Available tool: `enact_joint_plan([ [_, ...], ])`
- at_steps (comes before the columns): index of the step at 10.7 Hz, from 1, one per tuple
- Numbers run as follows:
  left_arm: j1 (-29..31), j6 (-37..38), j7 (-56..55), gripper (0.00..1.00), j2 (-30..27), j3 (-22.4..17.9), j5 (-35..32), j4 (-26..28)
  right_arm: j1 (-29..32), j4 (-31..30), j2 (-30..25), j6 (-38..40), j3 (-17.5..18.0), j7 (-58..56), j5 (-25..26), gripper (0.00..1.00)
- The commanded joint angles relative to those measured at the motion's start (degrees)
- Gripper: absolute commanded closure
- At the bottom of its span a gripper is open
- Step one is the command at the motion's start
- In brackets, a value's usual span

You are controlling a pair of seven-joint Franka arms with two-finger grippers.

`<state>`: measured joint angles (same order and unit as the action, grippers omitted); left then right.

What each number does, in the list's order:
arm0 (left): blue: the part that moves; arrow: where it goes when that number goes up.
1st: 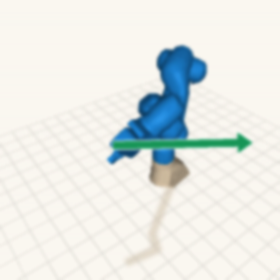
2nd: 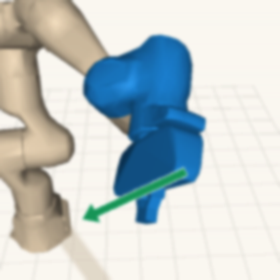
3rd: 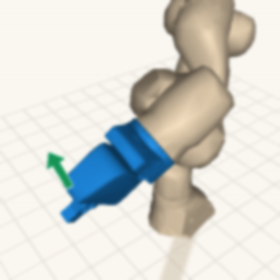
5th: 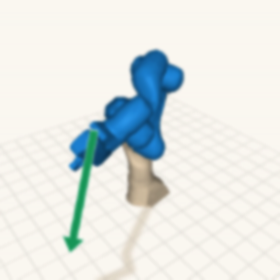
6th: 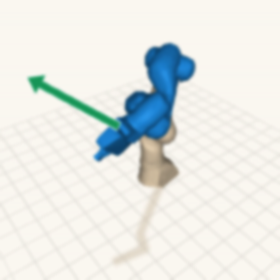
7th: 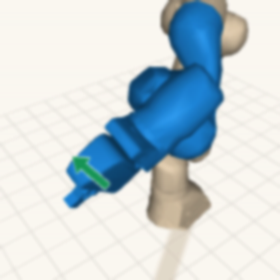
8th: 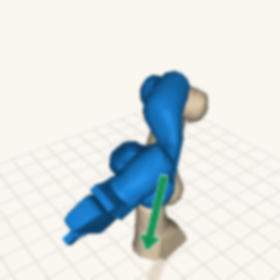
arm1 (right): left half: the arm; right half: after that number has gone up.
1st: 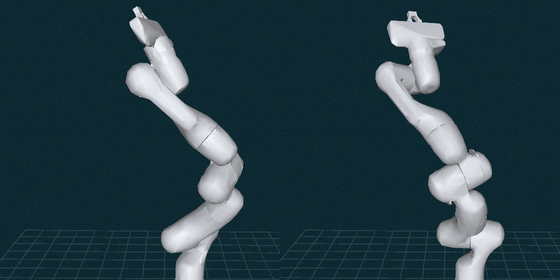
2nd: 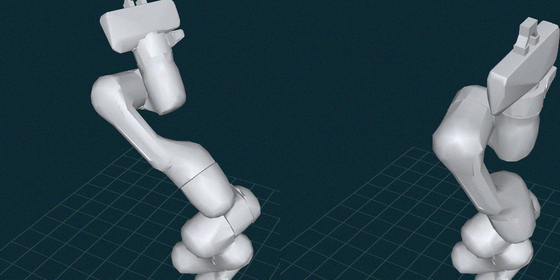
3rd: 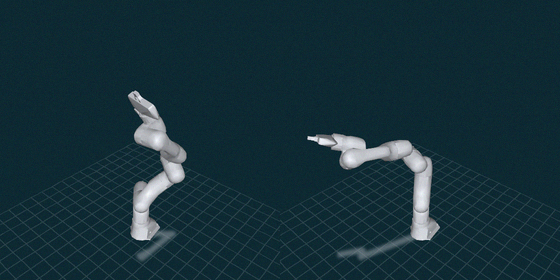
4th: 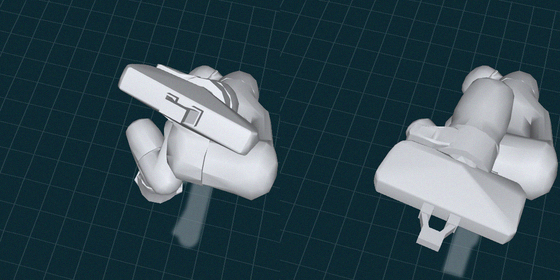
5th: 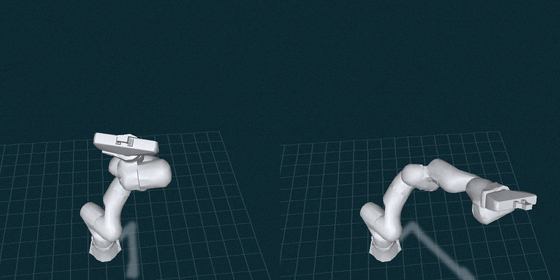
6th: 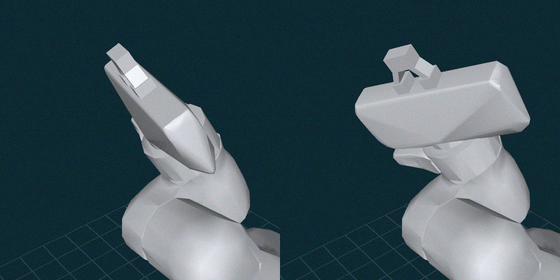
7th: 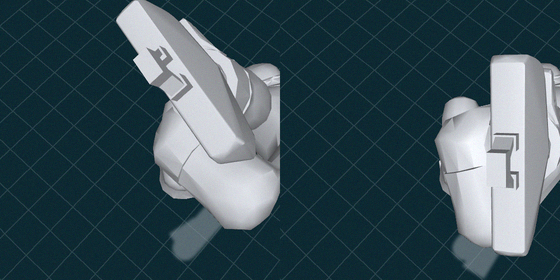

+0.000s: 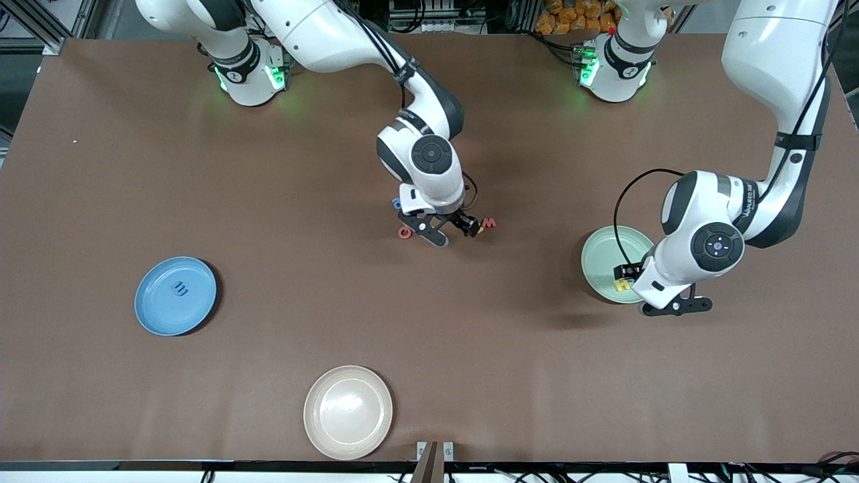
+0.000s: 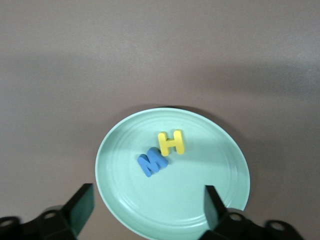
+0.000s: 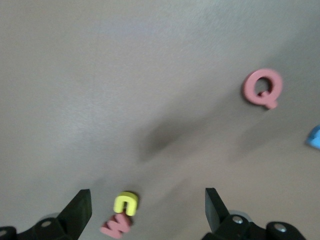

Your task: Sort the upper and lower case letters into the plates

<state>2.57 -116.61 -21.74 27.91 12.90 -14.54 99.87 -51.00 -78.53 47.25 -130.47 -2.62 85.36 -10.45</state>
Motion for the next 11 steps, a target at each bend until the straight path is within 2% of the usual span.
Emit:
enact_joint_plan([
  [1, 0.50, 7.07, 0.73, 0.00, -1.71, 0.64, -0.75, -4.58, -4.09, 10.04, 8.45, 1.09, -3.78, 7.00, -0.71, 0.00],
  [6, 0.41, 8.86, 0.73, 0.00, -3.47, 1.60, -0.67, -11.97, -6.39, 12.61, 12.16, 1.18, -4.24, 9.47, -0.98, 0.00],
  [11, 0.42, 10.97, 0.73, 0.00, -8.04, 1.69, 1.97, -13.74, -6.92, 13.84, 12.78, 0.74, -4.15, 10.00, -1.06, 0.00],
])
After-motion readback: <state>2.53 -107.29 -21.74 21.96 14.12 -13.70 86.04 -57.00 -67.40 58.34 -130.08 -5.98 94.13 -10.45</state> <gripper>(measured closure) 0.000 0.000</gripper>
